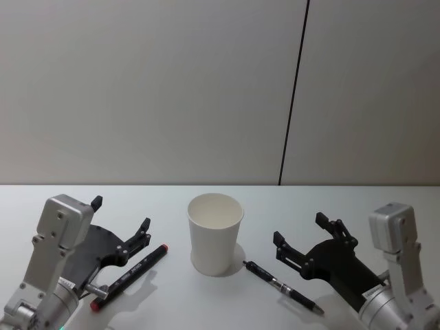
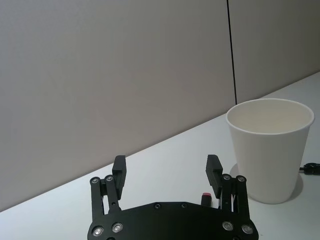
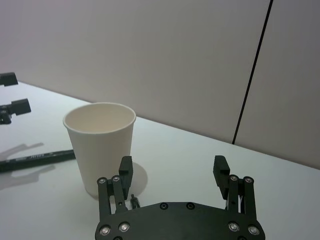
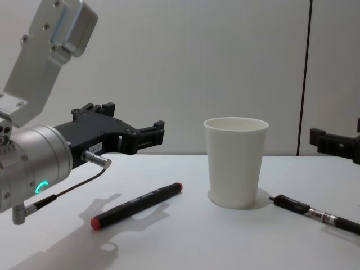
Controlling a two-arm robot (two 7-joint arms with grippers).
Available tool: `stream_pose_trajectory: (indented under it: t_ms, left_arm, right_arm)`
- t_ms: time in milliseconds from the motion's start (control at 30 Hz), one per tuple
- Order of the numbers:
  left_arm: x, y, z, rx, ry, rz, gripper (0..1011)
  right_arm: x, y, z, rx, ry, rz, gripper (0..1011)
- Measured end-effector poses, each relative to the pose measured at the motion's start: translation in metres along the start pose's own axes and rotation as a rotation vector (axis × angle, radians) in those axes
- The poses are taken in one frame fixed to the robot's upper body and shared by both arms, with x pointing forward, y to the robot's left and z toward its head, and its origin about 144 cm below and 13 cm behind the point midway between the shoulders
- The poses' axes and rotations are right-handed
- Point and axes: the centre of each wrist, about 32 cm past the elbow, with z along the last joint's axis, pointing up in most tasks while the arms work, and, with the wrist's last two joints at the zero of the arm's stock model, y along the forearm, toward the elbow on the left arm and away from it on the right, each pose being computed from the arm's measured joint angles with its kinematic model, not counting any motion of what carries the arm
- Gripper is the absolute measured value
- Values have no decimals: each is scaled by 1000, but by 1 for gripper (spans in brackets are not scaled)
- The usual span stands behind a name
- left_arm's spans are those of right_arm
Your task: Place the pen into the pen holder.
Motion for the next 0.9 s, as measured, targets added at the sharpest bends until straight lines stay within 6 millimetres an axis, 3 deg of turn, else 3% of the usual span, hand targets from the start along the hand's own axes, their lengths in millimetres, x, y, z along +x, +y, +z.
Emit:
stream_pose_trajectory:
  t_ms: [400, 900]
  left_arm:
    - [0, 0, 0, 0, 0, 0, 1003]
    - [0, 0, 0, 0, 0, 0, 1003]
  right_arm:
    - [31, -7, 9, -89, -54, 92, 1001]
    - [52, -8, 21, -196, -93, 205, 1001]
